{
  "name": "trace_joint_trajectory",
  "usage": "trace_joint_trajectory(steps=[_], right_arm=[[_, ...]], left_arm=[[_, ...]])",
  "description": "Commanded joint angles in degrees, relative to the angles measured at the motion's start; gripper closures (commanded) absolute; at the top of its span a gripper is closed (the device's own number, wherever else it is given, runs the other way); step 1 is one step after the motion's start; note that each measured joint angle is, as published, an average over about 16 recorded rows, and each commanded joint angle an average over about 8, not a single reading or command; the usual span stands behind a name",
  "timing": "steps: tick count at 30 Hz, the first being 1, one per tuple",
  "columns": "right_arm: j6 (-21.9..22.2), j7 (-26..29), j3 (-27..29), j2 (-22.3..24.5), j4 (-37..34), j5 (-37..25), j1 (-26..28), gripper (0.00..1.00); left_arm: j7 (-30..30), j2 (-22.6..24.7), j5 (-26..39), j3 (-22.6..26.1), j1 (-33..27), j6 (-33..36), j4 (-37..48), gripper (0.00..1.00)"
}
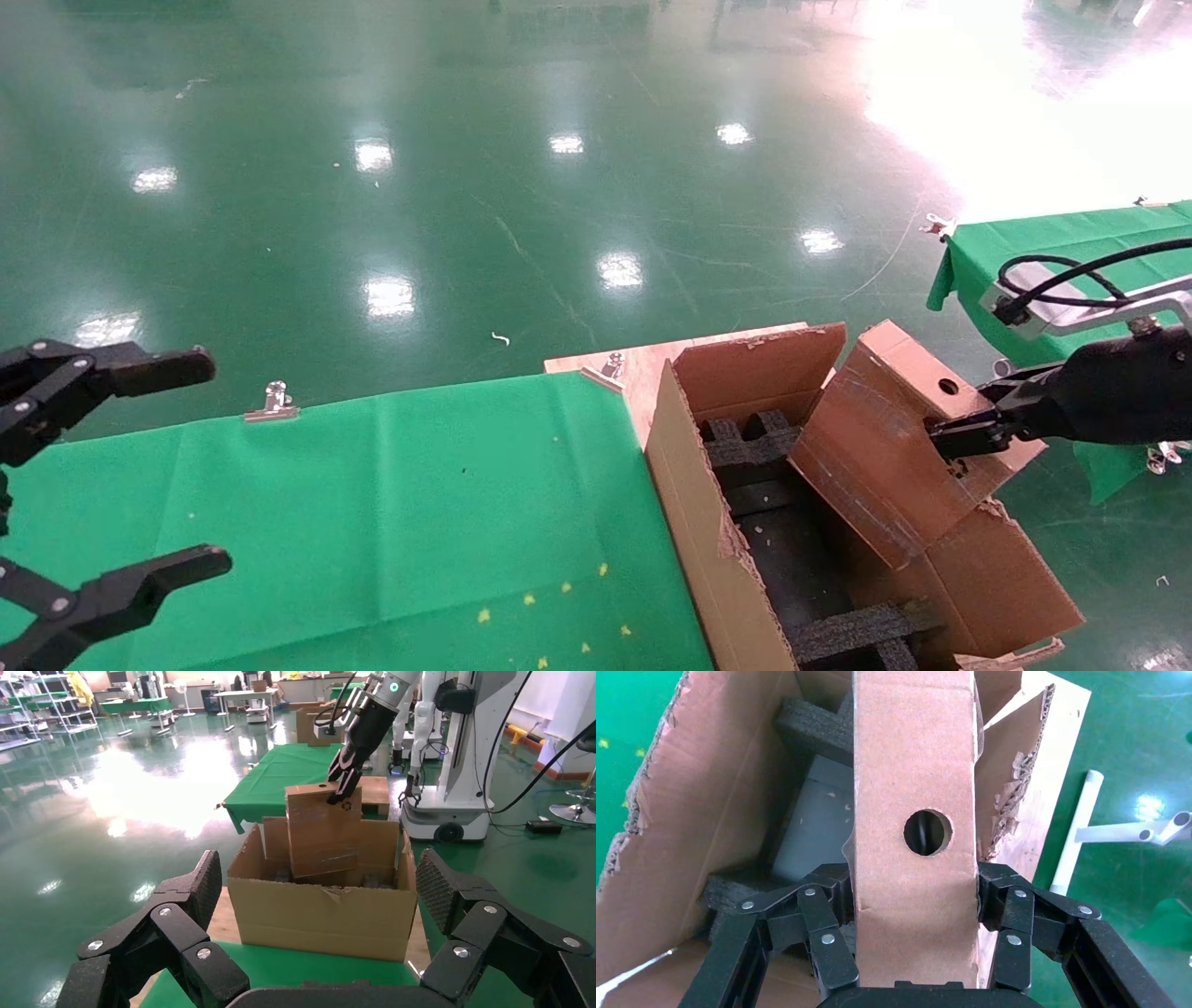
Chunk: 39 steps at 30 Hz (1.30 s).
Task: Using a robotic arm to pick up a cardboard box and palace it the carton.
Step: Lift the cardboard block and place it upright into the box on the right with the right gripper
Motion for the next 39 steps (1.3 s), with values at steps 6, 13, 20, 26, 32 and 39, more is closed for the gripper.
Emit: trace_joint_trajectory(steps=[6,13,20,26,32,39], right_arm=[[0.82,2.22,-0.26,0.16,0.36,-0.71,-0.34,1.00],[3.87,11.21,-1.55,-0.46,1.54,-4.71,-1.85,1.00],[4.95,22.04,-3.25,-2.06,3.92,-10.67,-3.32,1.00],[4.44,29.26,-4.41,-4.25,4.23,-14.74,-4.25,1.00],[4.19,34.96,-5.34,-6.15,4.34,-18.06,-5.20,1.00],[4.63,39.55,-6.19,-7.90,4.42,-20.29,-6.64,1.00]], left_arm=[[0.00,0.00,0.00,0.00,0.01,-0.01,0.01,0.00],[0.00,0.00,0.00,0.00,0.01,-0.01,0.01,0.00],[0.00,0.00,0.00,0.00,0.00,-0.01,0.01,0.00],[0.01,0.00,0.00,0.00,0.00,-0.01,0.01,0.00],[0.01,0.00,0.00,0.01,0.00,-0.01,0.01,0.00],[0.01,0.00,0.00,0.01,0.00,-0.01,0.01,0.00]])
